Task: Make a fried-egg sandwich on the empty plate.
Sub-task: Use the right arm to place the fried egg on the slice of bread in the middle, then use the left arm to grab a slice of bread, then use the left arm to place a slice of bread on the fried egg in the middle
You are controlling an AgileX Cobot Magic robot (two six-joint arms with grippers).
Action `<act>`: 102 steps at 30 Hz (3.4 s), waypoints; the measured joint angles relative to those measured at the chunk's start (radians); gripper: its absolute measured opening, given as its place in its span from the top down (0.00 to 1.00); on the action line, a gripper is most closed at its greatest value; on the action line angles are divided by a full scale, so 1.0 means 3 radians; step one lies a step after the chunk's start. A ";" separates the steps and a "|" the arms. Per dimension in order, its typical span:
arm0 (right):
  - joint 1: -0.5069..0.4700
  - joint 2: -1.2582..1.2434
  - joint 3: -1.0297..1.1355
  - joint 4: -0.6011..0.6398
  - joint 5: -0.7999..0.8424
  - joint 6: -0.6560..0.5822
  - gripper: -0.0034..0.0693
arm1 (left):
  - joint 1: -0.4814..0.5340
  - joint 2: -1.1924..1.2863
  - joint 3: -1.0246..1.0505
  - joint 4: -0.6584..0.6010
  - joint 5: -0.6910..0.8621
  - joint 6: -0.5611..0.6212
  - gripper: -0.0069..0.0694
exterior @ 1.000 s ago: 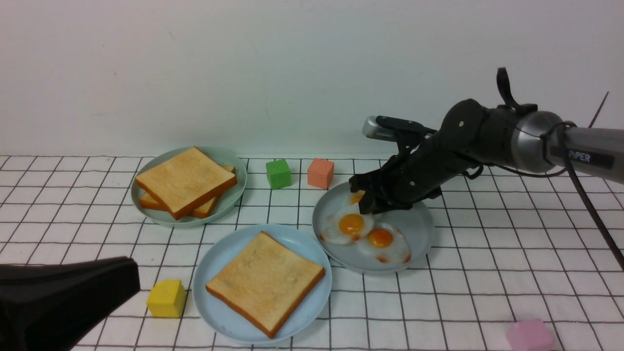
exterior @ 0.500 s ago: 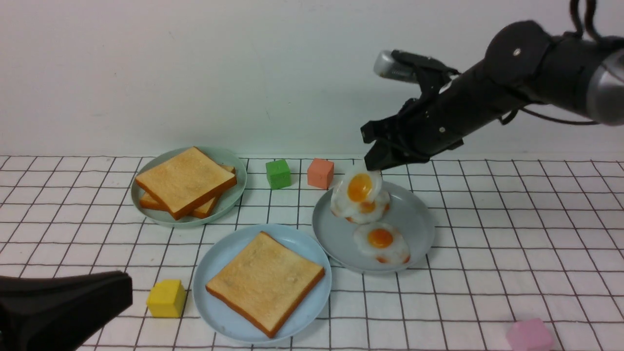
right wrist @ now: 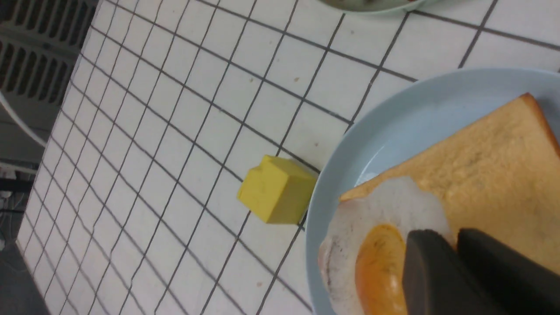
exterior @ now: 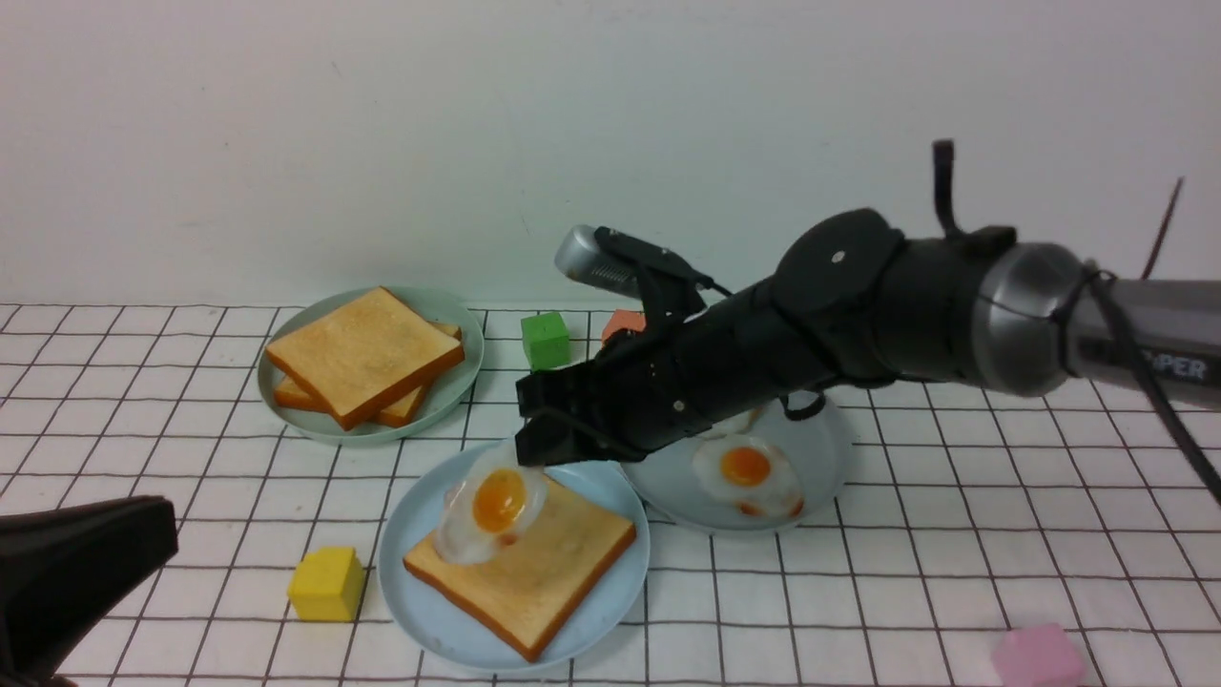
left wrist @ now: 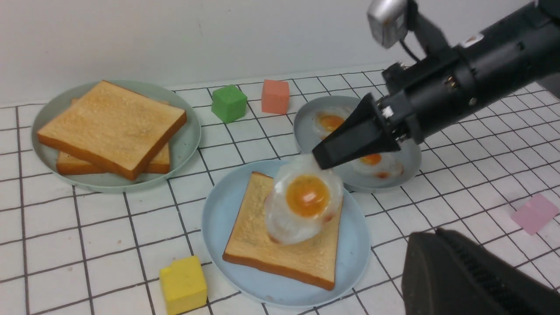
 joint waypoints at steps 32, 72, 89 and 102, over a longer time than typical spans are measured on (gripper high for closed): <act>-0.0318 -0.0754 0.0003 -0.1861 0.0577 0.0769 0.38 | 0.0000 0.0390 0.0000 -0.0018 0.0283 -0.0253 0.89; -0.0326 -0.3267 0.1171 -0.3156 0.1730 0.1883 0.88 | 0.1897 0.5181 -0.3009 -0.0910 -0.0053 0.2857 0.34; -0.0326 -0.3267 0.1171 -0.2866 0.1692 0.1883 0.87 | 0.1868 0.5275 -0.3057 -0.0810 -0.0098 0.2854 0.80; -0.0326 -0.3278 0.1171 -0.2856 0.1726 0.1883 0.85 | 0.1283 0.4005 -0.2649 -0.0992 0.0735 0.2256 0.83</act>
